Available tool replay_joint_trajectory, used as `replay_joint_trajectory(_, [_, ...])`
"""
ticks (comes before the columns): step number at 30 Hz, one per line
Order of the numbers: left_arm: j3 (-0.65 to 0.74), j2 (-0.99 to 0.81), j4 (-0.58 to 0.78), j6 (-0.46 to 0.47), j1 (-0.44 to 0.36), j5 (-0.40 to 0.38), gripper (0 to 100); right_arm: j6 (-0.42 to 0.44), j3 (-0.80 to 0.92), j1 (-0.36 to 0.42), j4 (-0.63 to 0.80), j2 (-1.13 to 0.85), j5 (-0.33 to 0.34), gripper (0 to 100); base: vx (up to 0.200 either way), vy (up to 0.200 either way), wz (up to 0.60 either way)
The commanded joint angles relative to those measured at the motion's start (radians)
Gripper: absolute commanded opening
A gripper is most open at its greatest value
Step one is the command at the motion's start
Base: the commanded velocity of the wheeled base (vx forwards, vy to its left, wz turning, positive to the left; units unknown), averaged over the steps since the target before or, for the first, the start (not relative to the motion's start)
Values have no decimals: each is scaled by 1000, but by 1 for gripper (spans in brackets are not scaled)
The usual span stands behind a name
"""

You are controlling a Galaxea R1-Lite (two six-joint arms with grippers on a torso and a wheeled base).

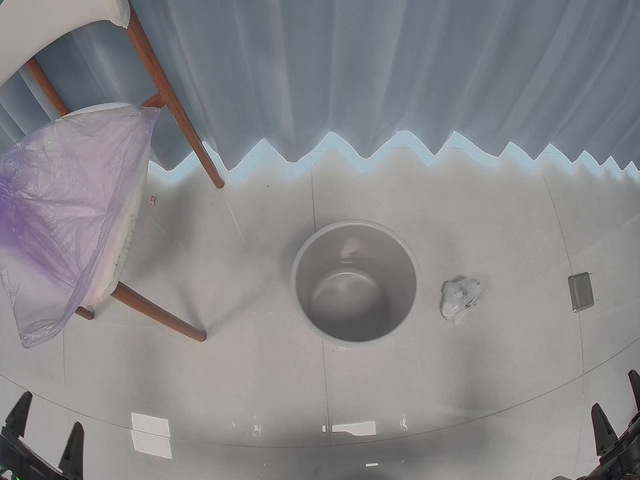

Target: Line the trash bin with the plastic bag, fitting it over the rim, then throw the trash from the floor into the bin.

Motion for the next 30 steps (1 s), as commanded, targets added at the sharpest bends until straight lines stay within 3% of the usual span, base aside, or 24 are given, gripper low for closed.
replay_joint_trajectory(1, [18,-16,-205,3,3,17,100,-1,18,-1,0,-17,1,100,0,0,0])
replay_joint_trajectory(3, [18,-16,-205,9,3,14,100,0,18,0,0,-17,1,100,0,0,0])
replay_joint_trajectory(6, [-19,-16,-185,98,-3,-15,100,0,18,0,0,-17,1,100,0,0,0])
replay_joint_trajectory(10, [-108,56,-107,102,1,-40,100,2,18,0,0,-17,1,100,0,0,0])
replay_joint_trajectory(12, [-243,165,-41,101,-5,-40,100,0,18,0,0,-17,1,100,0,0,0])
replay_joint_trajectory(20, [-456,446,-41,101,-33,-87,100,2,18,-1,0,-17,-1,100,0,0,0])
replay_joint_trajectory(22, [-550,531,-38,104,-63,-169,100,2,18,0,0,-17,-1,100,0,0,0])
replay_joint_trajectory(26, [-640,671,-40,107,-80,-256,100,2,18,0,0,-17,-1,100,0,0,0])
replay_joint_trajectory(30, [-705,812,-44,113,-79,-259,100,2,18,0,0,-17,-1,100,0,0,0])
